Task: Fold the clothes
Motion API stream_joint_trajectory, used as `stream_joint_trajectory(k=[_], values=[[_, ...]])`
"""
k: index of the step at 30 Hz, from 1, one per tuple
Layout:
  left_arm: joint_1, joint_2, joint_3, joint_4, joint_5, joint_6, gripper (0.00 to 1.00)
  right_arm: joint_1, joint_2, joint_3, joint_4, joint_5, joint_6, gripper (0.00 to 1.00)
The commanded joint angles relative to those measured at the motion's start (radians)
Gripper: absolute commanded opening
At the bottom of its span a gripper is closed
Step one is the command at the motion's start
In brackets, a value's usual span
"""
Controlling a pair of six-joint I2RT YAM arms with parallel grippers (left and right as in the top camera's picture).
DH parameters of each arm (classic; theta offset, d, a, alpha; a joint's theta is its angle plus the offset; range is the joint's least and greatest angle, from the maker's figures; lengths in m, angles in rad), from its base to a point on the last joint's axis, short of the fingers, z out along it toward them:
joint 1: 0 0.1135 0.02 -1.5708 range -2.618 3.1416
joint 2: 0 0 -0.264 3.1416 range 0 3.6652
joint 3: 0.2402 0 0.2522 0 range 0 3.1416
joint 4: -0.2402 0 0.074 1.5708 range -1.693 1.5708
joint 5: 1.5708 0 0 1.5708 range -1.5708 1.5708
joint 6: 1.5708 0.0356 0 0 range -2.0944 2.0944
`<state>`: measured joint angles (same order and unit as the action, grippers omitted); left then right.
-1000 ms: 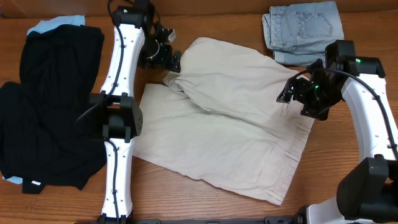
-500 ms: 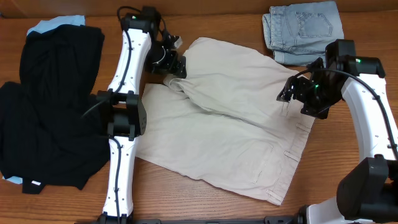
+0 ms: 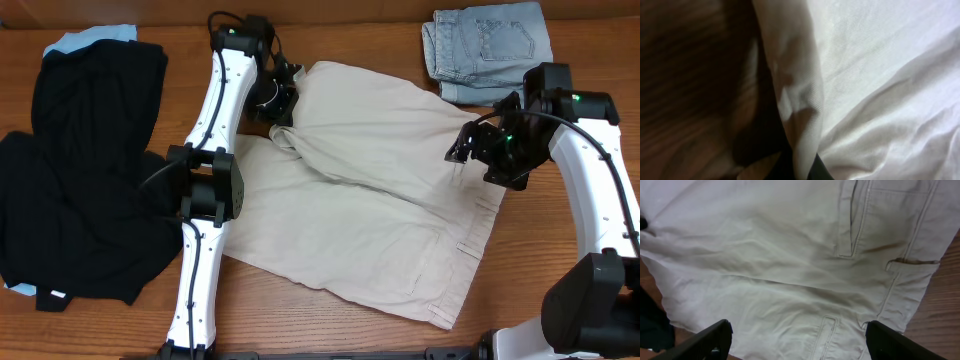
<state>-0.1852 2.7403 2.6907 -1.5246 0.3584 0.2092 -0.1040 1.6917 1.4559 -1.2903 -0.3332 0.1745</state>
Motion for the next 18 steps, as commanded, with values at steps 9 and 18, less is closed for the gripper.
stream_joint_trajectory(k=[9, 18], values=[[0.033, -0.078, 0.338, -0.165, -0.363, -0.11, 0.04, 0.063, -0.009, -0.123, 0.101, -0.01, 0.009, 0.89], [-0.095, -0.21, 0.352, -0.165, -0.495, -0.127, 0.04, 0.162, 0.01, -0.202, 0.164, 0.0, 0.04, 0.89]])
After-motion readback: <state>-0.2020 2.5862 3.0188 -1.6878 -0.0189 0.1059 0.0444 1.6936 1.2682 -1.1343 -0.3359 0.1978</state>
